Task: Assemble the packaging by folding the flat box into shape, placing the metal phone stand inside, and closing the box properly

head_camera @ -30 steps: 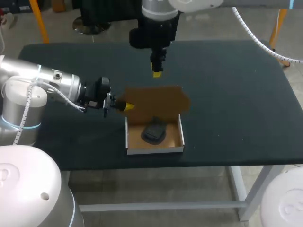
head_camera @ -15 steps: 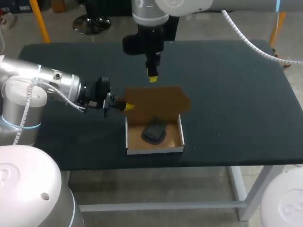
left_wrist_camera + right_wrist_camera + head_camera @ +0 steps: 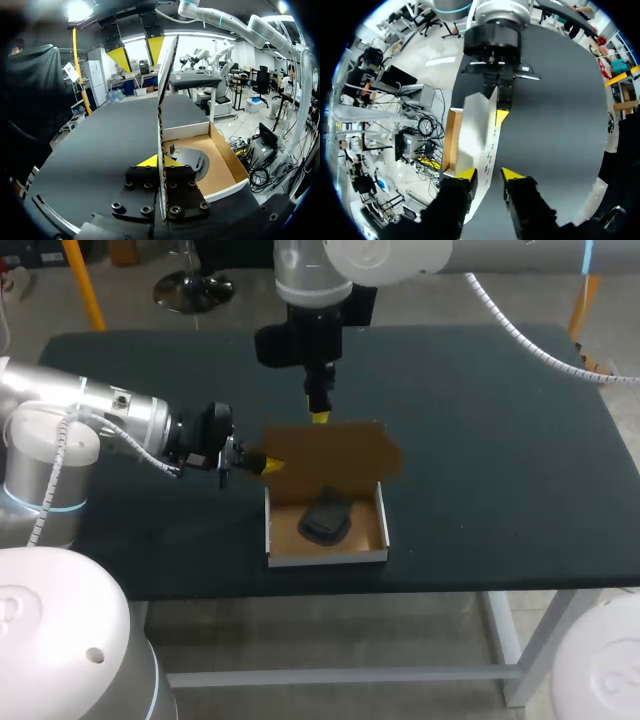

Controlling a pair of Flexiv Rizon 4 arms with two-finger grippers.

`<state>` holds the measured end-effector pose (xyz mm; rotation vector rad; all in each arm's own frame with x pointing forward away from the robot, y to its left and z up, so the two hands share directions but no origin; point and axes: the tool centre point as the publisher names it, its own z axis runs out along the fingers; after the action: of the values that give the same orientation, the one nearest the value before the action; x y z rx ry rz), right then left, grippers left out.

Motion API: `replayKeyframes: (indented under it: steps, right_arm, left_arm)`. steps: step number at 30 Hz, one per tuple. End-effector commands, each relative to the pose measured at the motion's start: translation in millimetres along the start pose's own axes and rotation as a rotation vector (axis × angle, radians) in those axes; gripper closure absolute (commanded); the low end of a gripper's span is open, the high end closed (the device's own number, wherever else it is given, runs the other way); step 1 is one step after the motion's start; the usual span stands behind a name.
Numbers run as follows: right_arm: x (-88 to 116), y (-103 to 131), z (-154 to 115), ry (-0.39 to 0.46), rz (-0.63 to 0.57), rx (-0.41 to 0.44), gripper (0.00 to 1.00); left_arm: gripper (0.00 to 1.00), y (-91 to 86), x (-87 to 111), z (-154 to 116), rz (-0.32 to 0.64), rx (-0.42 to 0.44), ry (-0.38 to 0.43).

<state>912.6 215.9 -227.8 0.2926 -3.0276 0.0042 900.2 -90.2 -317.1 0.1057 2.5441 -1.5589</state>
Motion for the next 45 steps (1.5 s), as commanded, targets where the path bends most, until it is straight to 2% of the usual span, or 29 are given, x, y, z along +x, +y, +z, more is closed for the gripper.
replayKeyframes:
  steps: [1, 19, 45]
  right_arm:
    - [6.9, -0.6, 1.3, -0.013, 0.000, -0.002, 0.66]
    - [28.1, 0.0, 7.9, -0.032, 0.011, -0.004, 0.67]
    - [30.6, -1.2, 27.9, -0.016, 0.028, -0.001, 0.60]
  left_arm:
    - [1.00, 0.5, 0.7, 0.2, 0.000, 0.001, 0.001]
    - [1.00, 0.5, 0.7, 0.2, 0.000, 0.001, 0.001]
    - [1.00, 0.5, 0.7, 0.2, 0.000, 0.001, 0.001]
